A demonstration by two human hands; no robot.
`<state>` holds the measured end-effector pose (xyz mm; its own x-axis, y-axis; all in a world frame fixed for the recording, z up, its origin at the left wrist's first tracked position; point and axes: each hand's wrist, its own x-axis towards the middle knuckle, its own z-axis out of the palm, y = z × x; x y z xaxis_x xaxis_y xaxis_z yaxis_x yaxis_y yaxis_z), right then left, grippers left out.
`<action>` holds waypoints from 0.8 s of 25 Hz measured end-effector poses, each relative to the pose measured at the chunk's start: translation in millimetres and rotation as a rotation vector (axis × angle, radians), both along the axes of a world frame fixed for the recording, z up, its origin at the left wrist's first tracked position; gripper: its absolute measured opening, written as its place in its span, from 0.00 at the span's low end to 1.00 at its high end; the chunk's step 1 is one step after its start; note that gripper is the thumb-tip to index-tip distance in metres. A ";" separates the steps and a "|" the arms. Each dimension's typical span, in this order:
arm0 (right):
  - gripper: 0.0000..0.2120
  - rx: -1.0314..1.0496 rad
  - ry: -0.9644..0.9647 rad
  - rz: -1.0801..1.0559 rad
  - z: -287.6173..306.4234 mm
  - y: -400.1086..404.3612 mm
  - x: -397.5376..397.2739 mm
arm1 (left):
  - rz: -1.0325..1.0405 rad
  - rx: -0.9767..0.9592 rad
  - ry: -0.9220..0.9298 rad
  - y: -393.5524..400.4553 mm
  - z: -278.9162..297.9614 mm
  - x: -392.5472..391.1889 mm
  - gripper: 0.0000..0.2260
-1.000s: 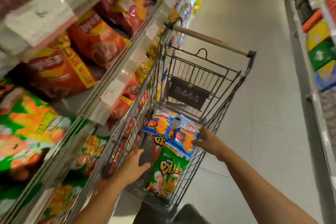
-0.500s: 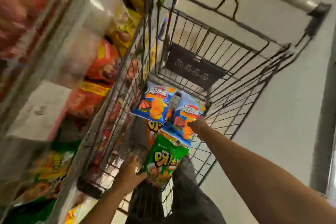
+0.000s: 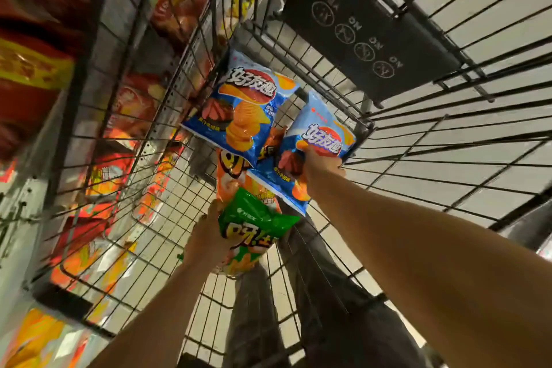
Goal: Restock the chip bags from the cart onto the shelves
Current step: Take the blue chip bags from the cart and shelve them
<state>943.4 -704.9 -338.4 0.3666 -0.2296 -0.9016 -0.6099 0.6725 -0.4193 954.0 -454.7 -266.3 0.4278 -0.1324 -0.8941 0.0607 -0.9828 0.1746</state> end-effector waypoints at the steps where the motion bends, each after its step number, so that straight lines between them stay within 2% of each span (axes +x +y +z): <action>1: 0.23 -0.137 0.382 -0.130 -8.3 6.3 3.7 | -0.029 0.018 -0.012 1.8 2.9 -0.9 0.39; 2: 0.16 -0.119 0.395 -0.024 -1.9 7.5 0.9 | -0.045 0.022 -0.016 3.2 7.6 -2.3 0.37; 3: 0.15 -0.044 0.382 -0.017 1.8 10.6 1.9 | -0.040 0.009 -0.016 4.9 13.5 -3.2 0.34; 4: 0.24 0.025 0.372 0.015 5.9 11.4 2.4 | -0.013 -0.024 -0.020 6.2 20.4 -2.7 0.31; 5: 0.26 0.116 0.410 -0.103 5.1 13.0 4.3 | 0.030 -0.071 -0.035 7.9 29.6 -0.5 0.27; 7: 0.13 0.264 0.378 -0.087 32.3 11.3 11.6 | 0.129 -0.153 -0.091 17.1 52.4 5.5 0.20; 8: 0.10 0.248 0.329 -0.009 42.6 11.7 12.5 | 0.180 -0.182 -0.122 23.0 64.5 10.1 0.18; 9: 0.09 0.250 0.281 -0.021 54.6 10.1 11.4 | 0.230 -0.208 -0.146 28.4 77.0 14.1 0.17; 12: 0.16 0.261 0.150 -0.083 99.1 12.1 7.7 | 0.372 -0.331 -0.247 43.9 121.4 18.3 0.19; 13: 0.17 0.287 0.091 -0.071 118.1 13.1 8.0 | 0.403 -0.363 -0.312 48.9 136.7 16.3 0.17; 16: 0.09 0.276 -0.179 -0.029 175.4 25.7 -8.5 | 0.493 -0.458 -0.515 64.4 187.1 1.4 0.12; 18: 0.13 0.250 -0.288 -0.106 216.9 35.7 -22.7 | 0.582 -0.599 -0.603 77.4 225.0 -12.5 0.10; 20: 0.23 0.129 -0.387 -0.060 265.0 52.9 -42.3 | 0.626 -0.717 -0.643 91.3 272.3 -37.6 0.12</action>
<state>901.2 -652.0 -73.5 0.6738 -0.1552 -0.7224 -0.3817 0.7641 -0.5201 916.4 -363.3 5.9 0.9482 -0.1261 -0.2915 0.2004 -0.4742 0.8573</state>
